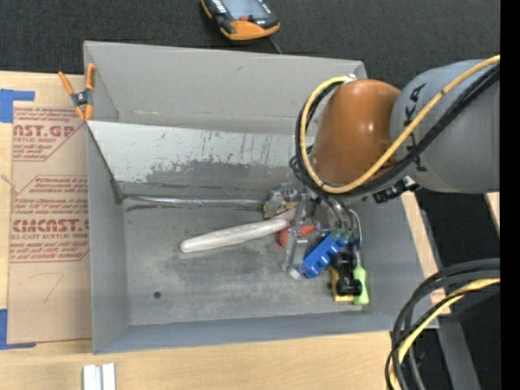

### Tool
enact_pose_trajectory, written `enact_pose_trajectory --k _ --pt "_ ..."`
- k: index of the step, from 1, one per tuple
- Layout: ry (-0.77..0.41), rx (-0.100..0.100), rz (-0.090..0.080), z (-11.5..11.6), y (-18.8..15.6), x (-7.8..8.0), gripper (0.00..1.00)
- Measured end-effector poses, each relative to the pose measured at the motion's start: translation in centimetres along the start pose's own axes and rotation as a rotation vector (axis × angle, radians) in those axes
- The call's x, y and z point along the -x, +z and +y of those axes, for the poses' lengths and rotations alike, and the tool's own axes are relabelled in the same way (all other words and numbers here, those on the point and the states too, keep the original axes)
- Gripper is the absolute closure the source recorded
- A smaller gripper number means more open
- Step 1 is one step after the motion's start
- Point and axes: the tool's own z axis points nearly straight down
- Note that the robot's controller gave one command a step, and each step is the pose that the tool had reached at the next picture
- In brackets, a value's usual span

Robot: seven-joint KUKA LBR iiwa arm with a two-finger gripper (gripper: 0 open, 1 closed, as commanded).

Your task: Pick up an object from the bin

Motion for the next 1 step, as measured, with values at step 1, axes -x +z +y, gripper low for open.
enact_pose_trajectory --k 1 --pt "0.044 0.002 -0.011 1.80 -9.27 2.34 0.00"
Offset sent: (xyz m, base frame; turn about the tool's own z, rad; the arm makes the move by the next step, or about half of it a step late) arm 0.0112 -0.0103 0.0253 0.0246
